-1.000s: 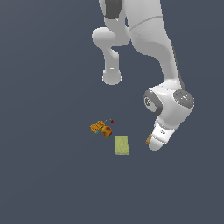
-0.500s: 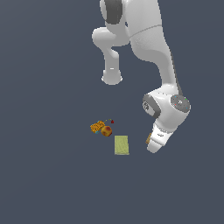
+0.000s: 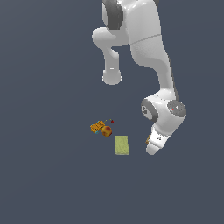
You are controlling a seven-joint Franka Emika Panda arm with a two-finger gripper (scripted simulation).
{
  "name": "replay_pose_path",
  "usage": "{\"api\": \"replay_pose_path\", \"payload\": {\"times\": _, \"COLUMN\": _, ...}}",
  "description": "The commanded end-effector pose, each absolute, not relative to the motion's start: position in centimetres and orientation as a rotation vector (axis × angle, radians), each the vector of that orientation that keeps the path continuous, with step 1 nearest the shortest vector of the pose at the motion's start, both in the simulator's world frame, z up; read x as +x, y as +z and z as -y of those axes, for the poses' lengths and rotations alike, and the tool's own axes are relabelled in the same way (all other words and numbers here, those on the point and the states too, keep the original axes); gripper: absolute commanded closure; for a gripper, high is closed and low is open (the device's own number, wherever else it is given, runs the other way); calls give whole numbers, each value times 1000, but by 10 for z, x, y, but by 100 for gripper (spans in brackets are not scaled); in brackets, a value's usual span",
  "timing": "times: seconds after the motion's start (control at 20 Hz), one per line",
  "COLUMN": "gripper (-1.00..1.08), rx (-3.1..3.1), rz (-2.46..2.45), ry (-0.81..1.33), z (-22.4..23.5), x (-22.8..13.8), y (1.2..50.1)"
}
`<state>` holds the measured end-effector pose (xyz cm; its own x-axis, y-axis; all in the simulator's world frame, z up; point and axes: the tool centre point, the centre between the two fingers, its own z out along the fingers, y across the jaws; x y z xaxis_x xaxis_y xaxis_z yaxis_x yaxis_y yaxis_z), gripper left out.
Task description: Pick up a designated object from a clutter of objects.
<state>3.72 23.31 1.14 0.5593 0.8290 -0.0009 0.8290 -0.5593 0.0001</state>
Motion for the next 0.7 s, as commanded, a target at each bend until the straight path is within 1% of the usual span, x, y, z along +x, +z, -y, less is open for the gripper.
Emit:
{"api": "replay_pose_path", "payload": {"times": 0.0, "gripper": 108, "rx": 2773, "rz": -1476, "ry": -1, "z": -234, "x": 37, "y": 11}}
{"api": "replay_pose_path", "payload": {"times": 0.65, "gripper": 108, "rx": 2774, "rz": -1474, "ry": 1, "z": -233, "x": 37, "y": 18}}
